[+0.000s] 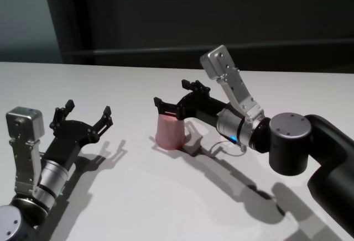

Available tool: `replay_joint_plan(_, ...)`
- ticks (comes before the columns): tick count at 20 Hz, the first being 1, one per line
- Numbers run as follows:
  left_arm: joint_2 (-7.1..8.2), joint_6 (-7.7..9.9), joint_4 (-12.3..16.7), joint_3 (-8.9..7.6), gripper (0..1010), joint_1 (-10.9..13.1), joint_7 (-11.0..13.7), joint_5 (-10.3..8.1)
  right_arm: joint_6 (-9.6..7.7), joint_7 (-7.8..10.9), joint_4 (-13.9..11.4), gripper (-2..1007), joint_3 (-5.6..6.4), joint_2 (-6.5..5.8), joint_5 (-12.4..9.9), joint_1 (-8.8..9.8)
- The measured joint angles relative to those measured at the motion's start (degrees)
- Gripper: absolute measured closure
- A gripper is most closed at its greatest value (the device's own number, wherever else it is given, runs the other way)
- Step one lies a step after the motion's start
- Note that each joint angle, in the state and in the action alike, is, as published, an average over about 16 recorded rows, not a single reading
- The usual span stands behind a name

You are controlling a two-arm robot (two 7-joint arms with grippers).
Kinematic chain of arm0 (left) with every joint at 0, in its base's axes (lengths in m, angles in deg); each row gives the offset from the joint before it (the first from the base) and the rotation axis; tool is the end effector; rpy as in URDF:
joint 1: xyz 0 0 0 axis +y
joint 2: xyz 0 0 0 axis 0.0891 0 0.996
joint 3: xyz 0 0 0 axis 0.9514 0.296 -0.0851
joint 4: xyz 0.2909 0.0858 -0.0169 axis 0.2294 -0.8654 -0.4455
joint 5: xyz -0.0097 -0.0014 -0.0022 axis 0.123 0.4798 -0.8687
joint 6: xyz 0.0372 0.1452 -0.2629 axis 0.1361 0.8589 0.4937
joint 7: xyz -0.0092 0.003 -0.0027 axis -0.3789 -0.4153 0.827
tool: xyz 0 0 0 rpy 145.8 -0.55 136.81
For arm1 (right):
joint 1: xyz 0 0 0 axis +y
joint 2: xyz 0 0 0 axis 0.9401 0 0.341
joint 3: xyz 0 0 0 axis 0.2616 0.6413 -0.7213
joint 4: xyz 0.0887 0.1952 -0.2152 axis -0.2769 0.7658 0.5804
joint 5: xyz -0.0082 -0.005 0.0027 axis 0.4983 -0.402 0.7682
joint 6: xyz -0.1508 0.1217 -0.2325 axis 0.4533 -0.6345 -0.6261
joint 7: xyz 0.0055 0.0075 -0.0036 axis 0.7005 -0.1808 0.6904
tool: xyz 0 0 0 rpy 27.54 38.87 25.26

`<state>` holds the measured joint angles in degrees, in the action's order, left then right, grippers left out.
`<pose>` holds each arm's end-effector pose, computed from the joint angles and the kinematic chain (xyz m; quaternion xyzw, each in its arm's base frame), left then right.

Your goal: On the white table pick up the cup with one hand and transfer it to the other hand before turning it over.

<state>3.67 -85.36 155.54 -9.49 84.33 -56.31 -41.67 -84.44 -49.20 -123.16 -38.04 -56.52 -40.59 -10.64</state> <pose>0.3125 0.0412 -0.3443 -0.0063 -0.0070 0.5952 0.8036 0.4195 0.0867 -0.2550 -0.1018 0.0285 -0.3918 0.9140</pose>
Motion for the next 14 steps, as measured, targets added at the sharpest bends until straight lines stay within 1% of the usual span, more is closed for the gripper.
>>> replay_joint_plan(3, 0.0, 0.0, 0.0, 0.0, 9, 0.0, 0.0, 0.0, 2.69, -0.89, -0.7, 3, 1.43, -0.13, 0.4, 1.06)
replay_joint_plan(6, 0.0, 0.0, 0.0, 0.0, 9, 0.0, 0.0, 0.0, 5.32, -2.46, -1.5, 3, 2.82, -0.4, 1.0, 2.44)
replay_joint_plan(10, 0.0, 0.0, 0.0, 0.0, 9, 0.0, 0.0, 0.0, 8.33, -5.38, -2.8, 3, 4.59, -0.92, 2.3, 4.8)
replay_joint_plan(14, 0.0, 0.0, 0.0, 0.0, 10, 0.0, 0.0, 0.0, 10.73, -8.73, -4.3, 3, 6.29, -1.67, 3.9, 7.7)
